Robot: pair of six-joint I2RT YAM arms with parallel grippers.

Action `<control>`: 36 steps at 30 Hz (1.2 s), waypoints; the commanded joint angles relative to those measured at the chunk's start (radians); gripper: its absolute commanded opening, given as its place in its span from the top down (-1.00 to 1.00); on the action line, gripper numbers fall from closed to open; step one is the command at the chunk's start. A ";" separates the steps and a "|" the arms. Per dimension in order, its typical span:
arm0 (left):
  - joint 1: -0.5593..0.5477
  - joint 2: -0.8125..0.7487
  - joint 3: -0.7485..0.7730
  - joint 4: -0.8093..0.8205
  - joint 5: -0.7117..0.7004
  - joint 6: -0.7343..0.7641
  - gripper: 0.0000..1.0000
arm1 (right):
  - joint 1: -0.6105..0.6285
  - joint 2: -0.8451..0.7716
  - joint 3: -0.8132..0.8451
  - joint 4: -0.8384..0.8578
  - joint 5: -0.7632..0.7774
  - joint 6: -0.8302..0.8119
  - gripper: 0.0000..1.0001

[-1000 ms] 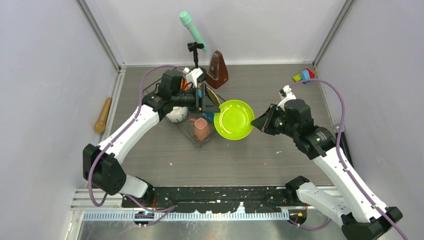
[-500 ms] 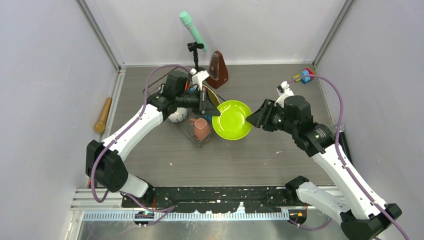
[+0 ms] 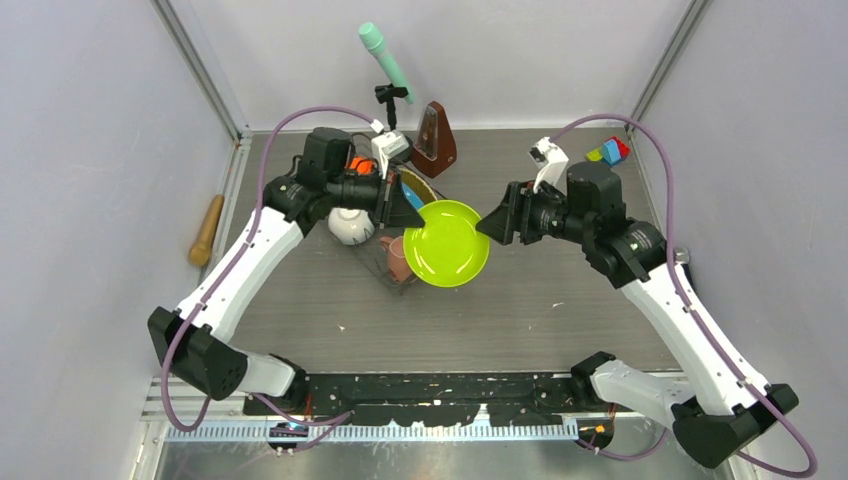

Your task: Load the mixed dishes into the dish rack

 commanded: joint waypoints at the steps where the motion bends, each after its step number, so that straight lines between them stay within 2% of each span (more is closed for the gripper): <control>1: 0.017 0.000 0.034 -0.005 0.105 0.009 1.00 | 0.008 0.040 0.048 -0.012 -0.092 -0.073 -0.17; 6: 0.017 0.003 0.032 0.007 0.107 -0.003 1.00 | 0.012 0.060 0.059 0.004 -0.108 -0.064 0.11; 7: 0.017 0.004 0.032 0.010 0.106 -0.005 1.00 | 0.012 0.064 0.060 0.010 -0.122 -0.059 0.22; 10: 0.017 0.007 0.033 0.015 0.106 -0.008 1.00 | 0.016 0.080 0.067 0.016 -0.140 -0.048 0.33; 12: 0.017 0.008 0.035 0.013 0.095 -0.008 1.00 | 0.021 0.090 0.075 0.016 -0.134 -0.044 0.65; 13: 0.018 0.008 0.037 0.008 0.080 -0.009 0.90 | 0.024 0.097 0.080 0.013 -0.125 -0.045 0.87; 14: 0.019 0.008 0.039 -0.002 0.052 -0.011 0.69 | 0.032 0.100 0.090 0.010 -0.117 -0.047 0.96; 16: 0.025 0.002 0.051 -0.039 -0.018 -0.016 0.20 | 0.058 0.112 0.114 -0.003 -0.059 -0.063 0.99; 18: 0.046 -0.025 0.053 -0.073 -0.141 -0.049 -0.21 | 0.100 0.127 0.150 -0.023 0.040 -0.091 0.99; 20: 0.062 -0.083 0.022 -0.067 -0.259 -0.072 -0.50 | 0.144 0.154 0.189 -0.044 0.198 -0.119 0.99; 23: 0.074 -0.189 -0.044 -0.045 -0.407 -0.103 -0.93 | 0.181 0.185 0.231 -0.046 0.327 -0.147 0.99; 24: 0.077 -0.217 -0.061 -0.052 -0.477 -0.120 -0.98 | 0.194 0.198 0.248 -0.040 0.378 -0.156 0.99; 27: 0.092 -0.283 -0.091 -0.115 -0.688 -0.179 -0.99 | 0.227 0.231 0.285 -0.003 0.469 -0.190 0.99; 30: 0.121 -0.311 -0.110 -0.185 -0.811 -0.221 -0.99 | 0.319 0.302 0.356 0.020 0.631 -0.284 0.99; 36: 0.228 -0.329 -0.202 -0.228 -0.833 -0.348 -0.99 | 0.481 0.474 0.506 0.080 0.875 -0.484 0.99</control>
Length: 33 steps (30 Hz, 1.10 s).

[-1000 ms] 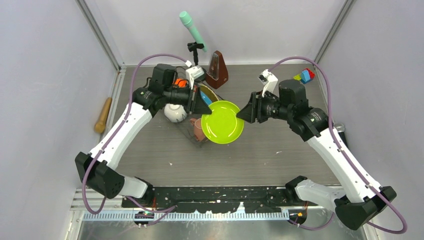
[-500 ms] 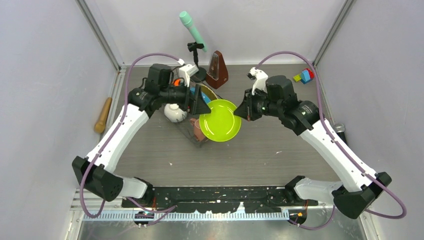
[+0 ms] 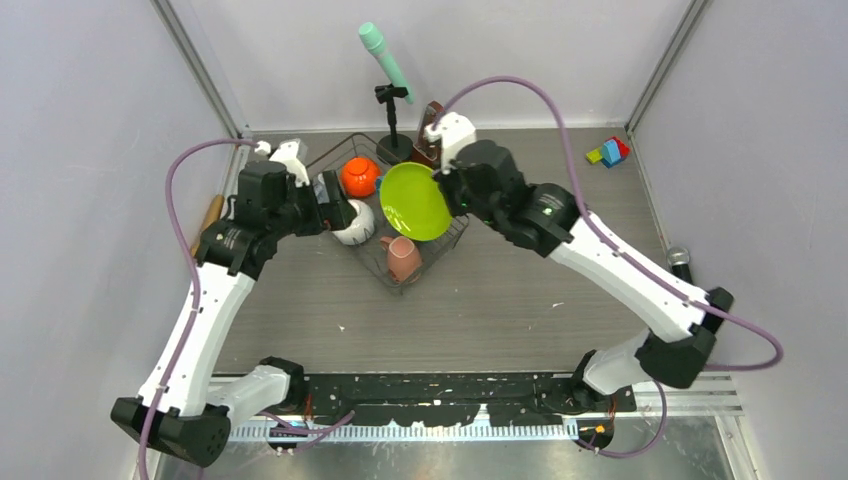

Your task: Load the mixed dishes into the dish rack

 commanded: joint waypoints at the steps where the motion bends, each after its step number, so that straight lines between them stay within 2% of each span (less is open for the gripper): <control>1: 0.073 -0.002 -0.084 -0.052 -0.084 -0.129 -0.99 | 0.118 0.123 0.145 0.119 0.278 -0.214 0.99; 8: 0.179 -0.030 -0.159 -0.037 -0.089 -0.228 -0.93 | 0.272 0.347 0.288 0.207 0.587 -0.398 0.99; 16: 0.209 -0.037 -0.187 -0.065 -0.157 -0.233 -0.88 | 0.306 0.472 0.325 0.276 0.670 -0.475 0.99; 22: 0.221 -0.030 -0.191 -0.077 -0.144 -0.240 -0.99 | 0.321 0.554 0.330 0.379 0.764 -0.554 0.99; 33: 0.232 -0.035 -0.201 -0.066 -0.132 -0.214 -0.99 | 0.315 0.624 0.258 0.507 0.777 -0.634 0.99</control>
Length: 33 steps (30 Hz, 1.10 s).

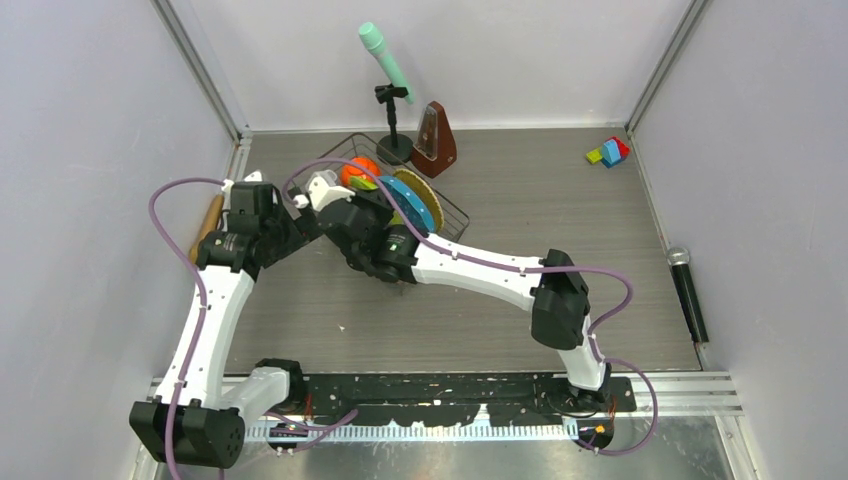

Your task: Load the mixed dishes into the dish rack

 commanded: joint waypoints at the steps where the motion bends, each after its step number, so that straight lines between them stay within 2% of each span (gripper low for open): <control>1: 0.011 -0.016 -0.001 0.010 -0.005 0.008 -0.99 | -0.002 0.004 -0.026 0.135 0.060 -0.051 0.99; 12: 0.013 -0.016 -0.017 0.033 0.051 0.034 -0.99 | -0.024 0.019 -0.138 0.198 0.059 -0.085 0.99; 17: 0.013 -0.013 -0.020 0.040 0.061 0.033 -0.99 | -0.029 0.027 -0.213 0.292 0.091 -0.123 0.99; 22: 0.013 -0.004 -0.019 0.042 0.075 0.032 -0.99 | -0.037 0.047 -0.206 0.316 0.139 -0.131 0.99; 33: 0.013 -0.006 -0.016 0.039 0.074 0.031 -0.99 | -0.037 -0.015 -0.137 0.259 0.126 -0.125 0.99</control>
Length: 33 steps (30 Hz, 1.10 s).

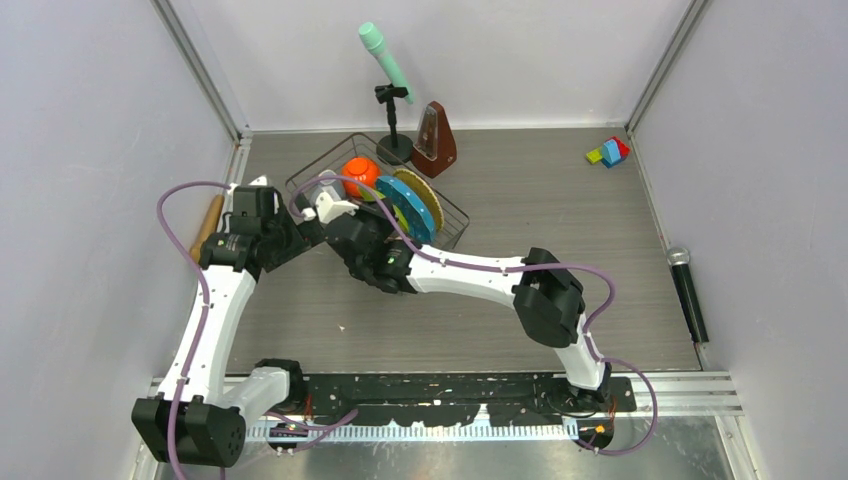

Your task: Load the mixed dishes into the dish rack

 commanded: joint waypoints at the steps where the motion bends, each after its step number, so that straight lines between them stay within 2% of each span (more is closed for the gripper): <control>1: 0.002 -0.009 0.018 0.040 0.021 0.001 -0.99 | -0.015 -0.050 0.045 -0.001 0.068 -0.041 0.99; 18: 0.003 -0.003 0.009 0.033 -0.003 -0.007 -0.99 | -0.037 -0.059 -0.016 0.018 0.109 -0.024 0.99; 29: 0.003 -0.014 0.004 0.033 -0.014 -0.016 -0.99 | -0.054 -0.054 -0.031 -0.090 0.026 0.131 0.99; 31: 0.004 -0.012 0.003 0.032 -0.014 -0.016 -0.99 | -0.056 -0.049 -0.030 -0.104 0.023 0.149 0.91; 33: 0.004 -0.010 0.003 0.033 -0.012 -0.016 -0.99 | -0.057 -0.049 -0.024 -0.117 0.026 0.167 0.46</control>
